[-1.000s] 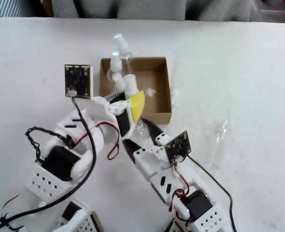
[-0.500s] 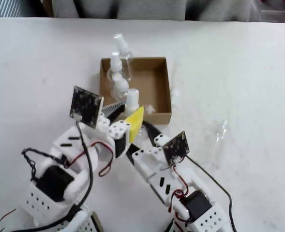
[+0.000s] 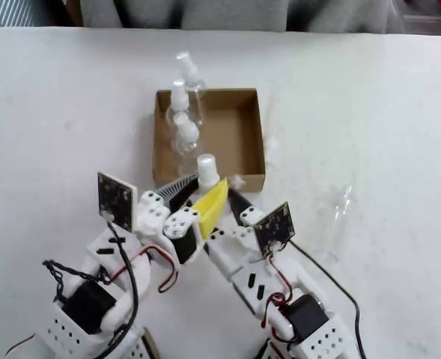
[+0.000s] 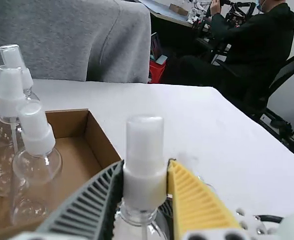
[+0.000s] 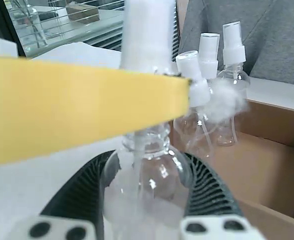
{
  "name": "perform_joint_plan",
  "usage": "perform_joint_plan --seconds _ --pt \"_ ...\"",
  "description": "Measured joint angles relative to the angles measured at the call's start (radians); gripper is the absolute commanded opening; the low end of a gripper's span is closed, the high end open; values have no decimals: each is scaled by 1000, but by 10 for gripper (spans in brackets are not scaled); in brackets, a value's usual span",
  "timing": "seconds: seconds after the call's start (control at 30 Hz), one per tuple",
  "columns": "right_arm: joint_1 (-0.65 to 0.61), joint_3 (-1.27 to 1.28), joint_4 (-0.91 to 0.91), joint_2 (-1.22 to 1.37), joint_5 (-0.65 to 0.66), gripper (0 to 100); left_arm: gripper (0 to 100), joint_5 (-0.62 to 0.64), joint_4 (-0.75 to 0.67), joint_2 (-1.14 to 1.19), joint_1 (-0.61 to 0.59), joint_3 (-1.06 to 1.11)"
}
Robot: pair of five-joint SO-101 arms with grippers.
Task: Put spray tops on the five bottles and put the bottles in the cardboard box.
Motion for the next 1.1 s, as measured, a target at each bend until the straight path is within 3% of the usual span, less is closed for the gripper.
perform_joint_plan --seconds 0.9,1.1 --pt "29 0 3 5 0 16 79 3 -12 -3 0 48" --pt "41 0 3 5 -2 16 79 -195 -52 -5 49 78"
